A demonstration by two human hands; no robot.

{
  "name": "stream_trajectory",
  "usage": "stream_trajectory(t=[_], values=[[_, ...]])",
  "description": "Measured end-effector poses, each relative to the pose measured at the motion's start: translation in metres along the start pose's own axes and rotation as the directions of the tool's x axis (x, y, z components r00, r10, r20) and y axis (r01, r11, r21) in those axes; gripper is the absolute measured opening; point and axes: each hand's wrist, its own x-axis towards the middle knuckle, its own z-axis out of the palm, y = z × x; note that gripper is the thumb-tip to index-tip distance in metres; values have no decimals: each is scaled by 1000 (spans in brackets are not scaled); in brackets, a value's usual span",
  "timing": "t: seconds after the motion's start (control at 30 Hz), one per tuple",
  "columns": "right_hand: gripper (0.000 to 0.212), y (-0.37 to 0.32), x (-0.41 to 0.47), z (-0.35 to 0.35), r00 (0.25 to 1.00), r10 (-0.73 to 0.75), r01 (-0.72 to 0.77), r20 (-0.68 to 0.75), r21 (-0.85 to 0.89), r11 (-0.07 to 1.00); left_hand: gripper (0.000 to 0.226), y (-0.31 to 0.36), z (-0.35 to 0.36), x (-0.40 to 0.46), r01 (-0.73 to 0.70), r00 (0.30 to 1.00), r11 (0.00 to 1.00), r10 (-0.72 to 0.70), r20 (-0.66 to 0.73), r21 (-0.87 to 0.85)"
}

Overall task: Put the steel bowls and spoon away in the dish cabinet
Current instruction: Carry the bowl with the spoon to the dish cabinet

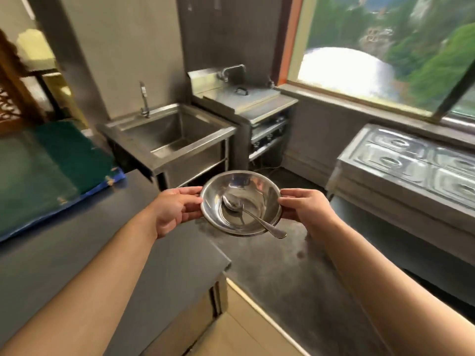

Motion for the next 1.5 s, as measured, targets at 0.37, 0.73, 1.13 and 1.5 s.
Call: stream_trajectory(t=[0.37, 0.73, 1.13, 1.5], values=[[18, 10, -47, -253, 905, 83, 18, -417, 232, 973, 33, 10, 274, 61, 41, 913, 995, -73, 402, 89], [22, 31, -91, -426, 592, 138, 123, -794, 258, 958, 34, -2, 530, 134, 26, 618, 967, -216, 756, 255], [15, 23, -120, -537, 113, 253, 283, -961, 275, 919, 34, 1, 784, 160, -52, 172, 908, -401, 900, 415], [16, 70, -196, -644, -168, 326, 404, -930, 236, 884, 38, -72, 977, 89, -127, -80, 851, -521, 850, 510]])
